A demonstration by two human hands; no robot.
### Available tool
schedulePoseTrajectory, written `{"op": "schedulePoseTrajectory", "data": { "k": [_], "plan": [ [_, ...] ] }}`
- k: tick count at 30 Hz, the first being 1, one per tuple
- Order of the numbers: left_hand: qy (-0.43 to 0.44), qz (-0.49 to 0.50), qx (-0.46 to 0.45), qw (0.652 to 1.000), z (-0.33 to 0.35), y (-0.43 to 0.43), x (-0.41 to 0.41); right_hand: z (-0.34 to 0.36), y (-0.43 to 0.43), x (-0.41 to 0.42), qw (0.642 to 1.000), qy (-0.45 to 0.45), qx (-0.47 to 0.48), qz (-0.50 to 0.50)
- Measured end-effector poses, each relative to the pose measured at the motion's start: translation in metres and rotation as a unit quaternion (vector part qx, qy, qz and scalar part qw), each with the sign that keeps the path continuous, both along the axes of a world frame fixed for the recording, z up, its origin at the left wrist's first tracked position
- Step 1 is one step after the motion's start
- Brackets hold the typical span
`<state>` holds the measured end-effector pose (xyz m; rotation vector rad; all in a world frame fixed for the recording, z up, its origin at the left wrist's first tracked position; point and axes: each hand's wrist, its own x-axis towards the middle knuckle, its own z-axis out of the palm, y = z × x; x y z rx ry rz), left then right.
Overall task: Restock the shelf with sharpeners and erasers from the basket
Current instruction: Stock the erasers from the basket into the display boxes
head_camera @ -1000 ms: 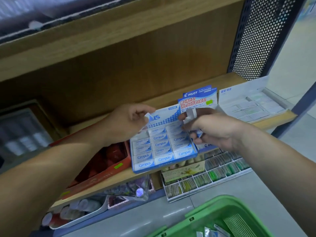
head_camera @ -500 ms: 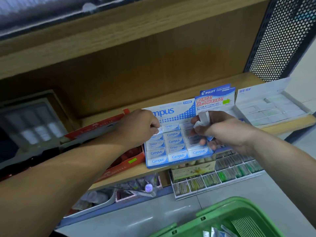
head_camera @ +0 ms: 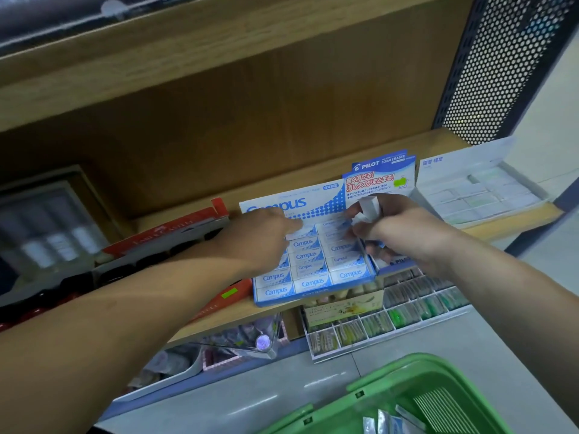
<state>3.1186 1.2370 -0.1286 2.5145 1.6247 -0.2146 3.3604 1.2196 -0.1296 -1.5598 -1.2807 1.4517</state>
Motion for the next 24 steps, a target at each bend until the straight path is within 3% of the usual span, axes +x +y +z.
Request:
{"op": "schedulePoseTrajectory", "data": {
  "k": [5,9,11,13,15,24],
  "plan": [
    [0.038,0.03,-0.012,0.999,0.003,-0.005,0.012,0.004,-0.007,0.01,1.0,0.028,-0.002,-0.01],
    [0.045,0.035,-0.003,0.998,0.015,-0.014,0.02,0.006,-0.015,0.015,0.987,0.156,-0.038,0.006],
    [-0.081,0.028,0.027,0.996,0.023,-0.024,0.032,0.009,-0.019,0.019,0.978,0.201,-0.05,0.034],
    [-0.28,0.049,-0.027,0.958,0.033,-0.038,0.053,0.013,-0.024,0.024,0.969,0.235,-0.058,0.057],
    [-0.382,0.071,-0.097,0.916,0.039,-0.05,0.071,0.016,-0.028,0.029,0.961,0.256,-0.066,0.078],
    [-0.431,0.128,-0.143,0.882,0.027,-0.046,0.091,0.02,-0.036,0.047,0.945,0.304,-0.111,0.042]
  ]
}}
